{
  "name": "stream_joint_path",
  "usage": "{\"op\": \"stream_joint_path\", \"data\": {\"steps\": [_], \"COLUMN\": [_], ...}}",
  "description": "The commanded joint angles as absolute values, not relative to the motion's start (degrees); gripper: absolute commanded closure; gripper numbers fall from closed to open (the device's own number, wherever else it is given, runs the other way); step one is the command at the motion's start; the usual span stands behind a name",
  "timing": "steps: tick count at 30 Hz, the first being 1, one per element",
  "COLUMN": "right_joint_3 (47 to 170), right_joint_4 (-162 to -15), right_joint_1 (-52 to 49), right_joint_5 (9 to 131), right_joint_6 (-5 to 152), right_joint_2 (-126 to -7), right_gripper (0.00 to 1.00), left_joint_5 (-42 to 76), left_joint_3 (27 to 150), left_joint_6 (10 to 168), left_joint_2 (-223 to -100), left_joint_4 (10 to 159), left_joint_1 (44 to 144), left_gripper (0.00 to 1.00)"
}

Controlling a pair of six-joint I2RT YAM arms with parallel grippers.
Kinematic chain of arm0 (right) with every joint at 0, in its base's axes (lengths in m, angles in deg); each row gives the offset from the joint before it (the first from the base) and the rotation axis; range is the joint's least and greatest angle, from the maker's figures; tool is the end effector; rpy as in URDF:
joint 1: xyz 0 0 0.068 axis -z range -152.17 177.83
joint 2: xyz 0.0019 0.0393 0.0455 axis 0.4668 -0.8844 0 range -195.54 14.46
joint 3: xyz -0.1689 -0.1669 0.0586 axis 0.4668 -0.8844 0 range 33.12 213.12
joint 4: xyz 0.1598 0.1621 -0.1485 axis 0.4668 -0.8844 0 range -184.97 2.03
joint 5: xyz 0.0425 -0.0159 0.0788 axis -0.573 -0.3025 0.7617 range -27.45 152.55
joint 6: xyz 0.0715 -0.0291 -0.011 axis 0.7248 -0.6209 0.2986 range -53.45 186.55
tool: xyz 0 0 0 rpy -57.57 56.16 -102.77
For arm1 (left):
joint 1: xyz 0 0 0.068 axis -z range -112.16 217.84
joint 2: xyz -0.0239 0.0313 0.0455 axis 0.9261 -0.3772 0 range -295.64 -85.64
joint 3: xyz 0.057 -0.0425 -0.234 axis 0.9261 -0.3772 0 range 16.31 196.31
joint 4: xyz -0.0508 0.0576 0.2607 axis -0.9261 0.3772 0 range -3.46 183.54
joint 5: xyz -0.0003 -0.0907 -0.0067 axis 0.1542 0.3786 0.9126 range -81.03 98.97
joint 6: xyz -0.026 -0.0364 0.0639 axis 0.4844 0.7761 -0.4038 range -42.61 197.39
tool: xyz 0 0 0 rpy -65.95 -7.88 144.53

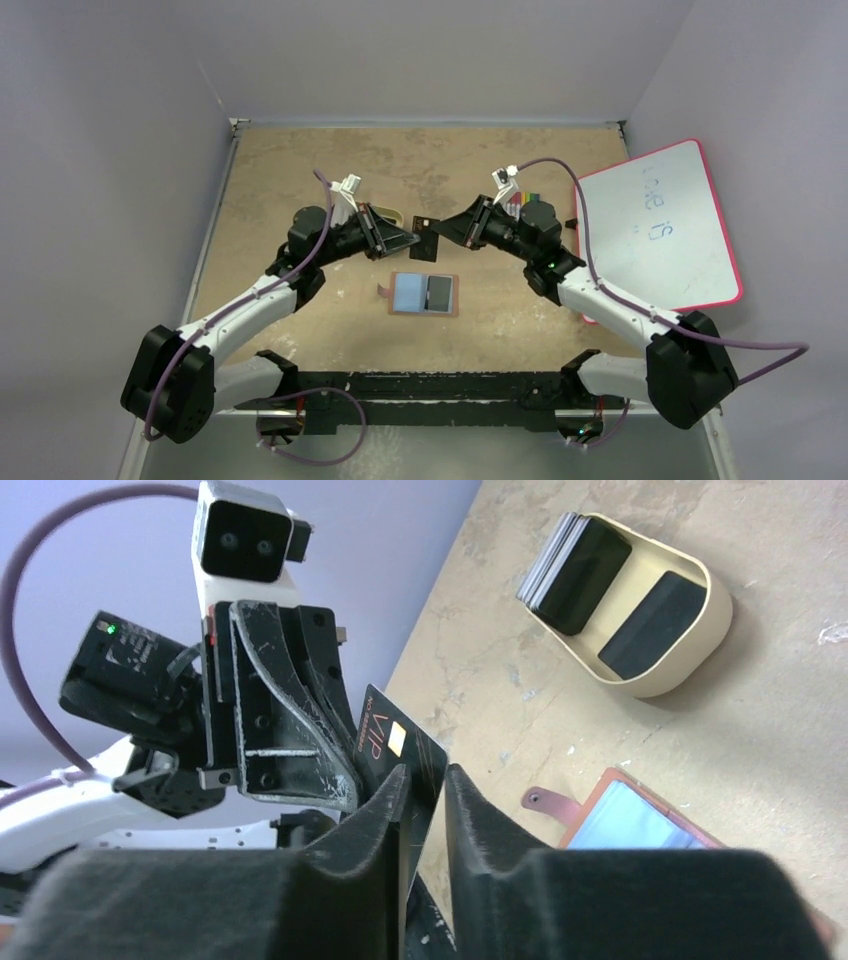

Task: Put the credit cards into the card holder
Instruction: Pick up the credit card from the storage box, then insert the credit card into the card holder.

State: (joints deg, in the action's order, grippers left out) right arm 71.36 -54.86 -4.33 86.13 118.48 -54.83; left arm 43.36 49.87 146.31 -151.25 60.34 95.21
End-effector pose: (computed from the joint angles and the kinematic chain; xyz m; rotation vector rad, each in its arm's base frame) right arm 0.2587 0.1941 0.2572 -0.0703 1.7351 1.4410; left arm 0.2493 -0.1715 0.2291 -0.1793 1.9825 -1.6849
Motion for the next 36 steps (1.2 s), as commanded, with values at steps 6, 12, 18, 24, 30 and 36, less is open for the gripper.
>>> {"op": "stream_joint_path", "data": {"steps": [6, 12, 18, 24, 30, 36], "right_joint_3": [70.0, 67.1, 63.4, 61.4, 62.3, 67.6], "right_joint_4": [-50.9, -54.2, -53.7, -50.0, -49.8, -59.4], "right_joint_1": [-4.3, -4.3, -4.3, -4.5, -5.2, -8.7], "right_joint_5": [87.4, 83.2, 80.7, 80.5, 78.2, 72.0], "right_joint_6": [118.6, 116.4, 116.4, 117.2, 119.1, 119.4], "right_joint_2": [-53.4, -53.8, -57.0, -63.2, -68.1, -71.0], "right_gripper": [1.0, 1.0, 1.0, 1.0, 1.0, 1.0], "left_joint_5": [38.5, 24.2, 19.8, 17.1, 15.6, 15.4], "left_joint_3": [52.7, 55.7, 51.1, 48.2, 46.9, 46.6], "left_joint_6": [134.6, 121.6, 121.6, 121.9, 121.7, 121.4], "left_joint_2": [-148.1, -148.4, -151.5, -154.0, -156.9, -158.0], "left_joint_4": [75.4, 97.0, 96.3, 94.3, 92.9, 91.4], "left_joint_1": [95.0, 95.0, 95.1, 95.3, 96.1, 96.5], "left_gripper": [0.62, 0.55, 0.51, 0.48, 0.48, 0.61]}}
